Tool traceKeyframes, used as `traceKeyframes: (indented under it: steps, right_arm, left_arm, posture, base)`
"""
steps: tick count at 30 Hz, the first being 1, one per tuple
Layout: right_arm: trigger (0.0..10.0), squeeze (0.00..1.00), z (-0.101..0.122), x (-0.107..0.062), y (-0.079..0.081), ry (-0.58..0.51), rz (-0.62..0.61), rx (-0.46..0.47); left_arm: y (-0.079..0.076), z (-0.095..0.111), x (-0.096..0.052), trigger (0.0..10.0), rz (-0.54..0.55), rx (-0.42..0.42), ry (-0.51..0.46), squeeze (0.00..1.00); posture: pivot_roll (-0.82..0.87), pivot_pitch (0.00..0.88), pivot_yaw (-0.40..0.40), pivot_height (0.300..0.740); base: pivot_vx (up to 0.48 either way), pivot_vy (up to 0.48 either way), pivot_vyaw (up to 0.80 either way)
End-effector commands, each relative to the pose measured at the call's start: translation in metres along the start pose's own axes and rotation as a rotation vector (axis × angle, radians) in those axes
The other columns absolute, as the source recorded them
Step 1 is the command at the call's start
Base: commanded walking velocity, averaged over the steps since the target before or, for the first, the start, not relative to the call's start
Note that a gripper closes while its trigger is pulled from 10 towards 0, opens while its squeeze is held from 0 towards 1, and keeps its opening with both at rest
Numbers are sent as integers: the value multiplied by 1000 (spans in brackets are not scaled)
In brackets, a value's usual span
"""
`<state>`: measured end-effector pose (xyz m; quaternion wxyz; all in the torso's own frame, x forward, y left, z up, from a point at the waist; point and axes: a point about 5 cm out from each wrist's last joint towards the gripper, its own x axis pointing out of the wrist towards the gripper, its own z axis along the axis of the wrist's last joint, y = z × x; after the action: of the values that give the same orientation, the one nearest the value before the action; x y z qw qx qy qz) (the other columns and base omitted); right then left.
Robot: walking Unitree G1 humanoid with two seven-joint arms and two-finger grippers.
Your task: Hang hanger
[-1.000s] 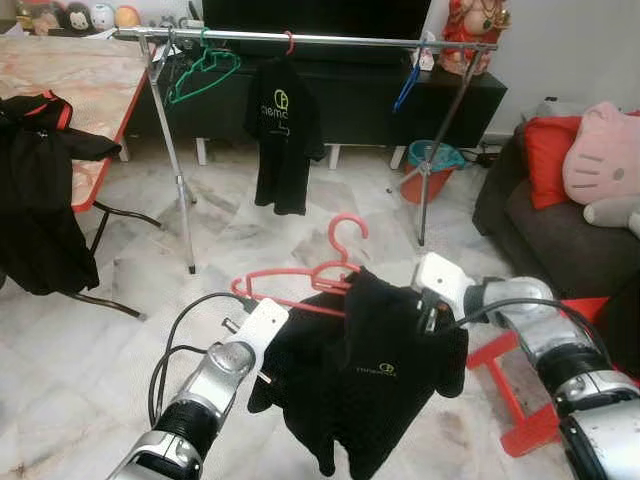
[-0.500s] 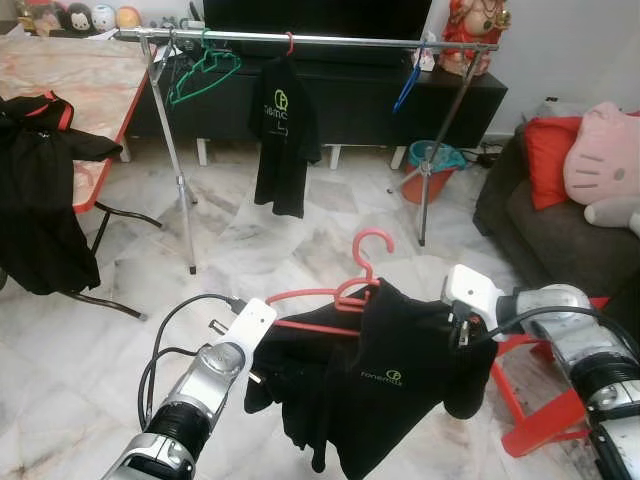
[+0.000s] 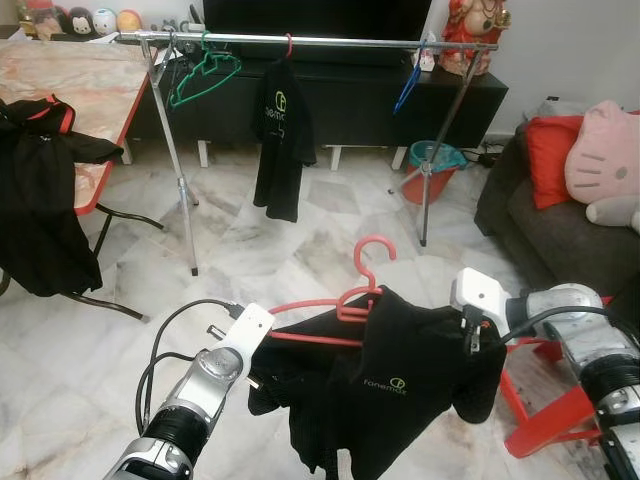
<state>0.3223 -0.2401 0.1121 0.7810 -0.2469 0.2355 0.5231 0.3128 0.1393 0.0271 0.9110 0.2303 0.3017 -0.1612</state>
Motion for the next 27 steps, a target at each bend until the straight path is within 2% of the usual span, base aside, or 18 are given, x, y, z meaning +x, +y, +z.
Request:
traceKeyframes:
  steps: [1,5,7,8,9,13,15,18,21,27]
  right_arm:
    - [0,0,-5,-21,-6,33,-47,-7]
    - [0,0,-7,-21,-4,56,-25,-12]
    - [0,0,-10,-22,-3,110,-17,-39]
    - [0,0,-17,-24,-3,207,-23,-72]
    - [0,0,-20,-25,-2,239,-23,-85]
    - [0,0,-21,-25,-2,257,-32,-96]
    - [0,0,-24,-25,-3,307,-56,-129]
    - [0,0,-23,-23,-4,313,-84,-148]
    - [0,0,-19,-18,-8,279,-172,-183]
    - [0,0,-17,-13,-10,251,-231,-192]
  left_arm:
    - [10,-14,-2,10000,32,-17,58,0]
    - [10,-15,-1,10000,36,-26,60,0]
    - [10,-15,-1,10000,40,-33,62,0]
    - [11,-16,-2,10000,44,-33,62,0]
    - [11,-16,-2,10000,45,-34,62,0]
    - [14,-15,-2,10000,53,-36,60,0]
    - [14,-15,-2,10000,54,-37,58,0]
    - [15,-14,-2,10000,53,-38,56,0]
    - [15,-14,-2,10000,42,-35,55,0]
    - [11,-15,-2,10000,12,-21,56,0]
  posture:
    - [-58,0,-85,732]
    - [-57,0,-84,732]
    - [-59,0,-83,732]
    - [-59,0,-83,732]
    - [-61,0,-82,732]
    - [-60,0,-82,732]
    - [-60,0,-81,732]
    - [-60,0,-81,732]
    - [-59,0,-81,732]
    - [-61,0,-80,732]
  base:
    - [0,0,0]
    - [0,0,0]
    - [0,0,0]
    - [0,0,0]
    - [0,0,0]
    - [0,0,0]
    - [0,0,0]
    - [0,0,0]
    - [0,0,0]
    - [0,0,0]
